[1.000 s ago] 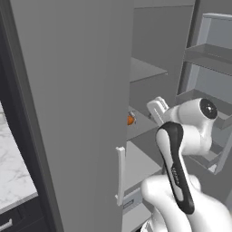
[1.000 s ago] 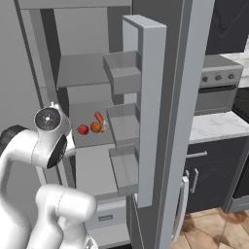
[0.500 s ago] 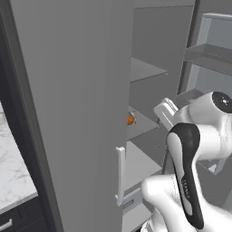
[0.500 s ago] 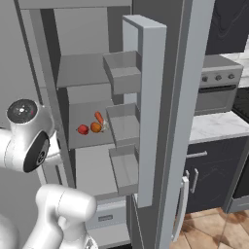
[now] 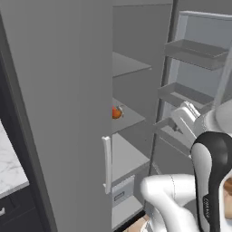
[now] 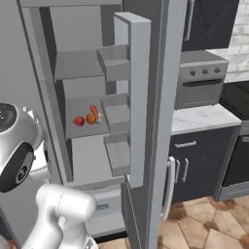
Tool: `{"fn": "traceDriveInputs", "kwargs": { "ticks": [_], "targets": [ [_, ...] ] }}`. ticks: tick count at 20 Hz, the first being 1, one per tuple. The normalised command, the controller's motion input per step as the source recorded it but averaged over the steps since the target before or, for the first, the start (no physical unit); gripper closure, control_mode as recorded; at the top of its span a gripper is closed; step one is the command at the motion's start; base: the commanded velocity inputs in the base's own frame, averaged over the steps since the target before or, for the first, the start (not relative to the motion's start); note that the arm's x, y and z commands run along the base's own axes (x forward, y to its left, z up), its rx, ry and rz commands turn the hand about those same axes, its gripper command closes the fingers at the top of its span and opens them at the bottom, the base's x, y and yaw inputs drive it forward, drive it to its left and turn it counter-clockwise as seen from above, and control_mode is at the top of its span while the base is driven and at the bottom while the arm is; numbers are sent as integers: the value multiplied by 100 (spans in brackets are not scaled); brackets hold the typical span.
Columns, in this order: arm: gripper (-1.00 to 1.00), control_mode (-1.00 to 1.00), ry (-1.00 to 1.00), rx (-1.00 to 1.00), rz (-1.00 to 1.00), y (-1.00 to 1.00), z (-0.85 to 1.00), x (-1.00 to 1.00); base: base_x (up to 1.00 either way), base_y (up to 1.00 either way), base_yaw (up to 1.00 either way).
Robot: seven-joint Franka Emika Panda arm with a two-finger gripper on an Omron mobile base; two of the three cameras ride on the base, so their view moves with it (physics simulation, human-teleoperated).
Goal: Take the fish and mango from the highest rack and move them to the second highest rack where the carrot and bell pepper are located, to maximize freezer space. Close the freezer door after rearranging.
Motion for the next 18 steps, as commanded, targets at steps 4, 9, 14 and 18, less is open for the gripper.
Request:
{"fn": "traceDriveInputs", "kwargs": {
  "ticks": [4, 9, 14, 18],
  "targets": [
    [-100, 100, 0, 0, 0, 0, 0, 0, -67, -75, -20],
    [-100, 100, 0, 0, 0, 0, 0, 0, -28, -96, -3],
    [-100, 100, 0, 0, 0, 0, 0, 0, 0, -100, 4],
    [-100, 100, 0, 0, 0, 0, 0, 0, 4, -100, 25]
  ]
}}
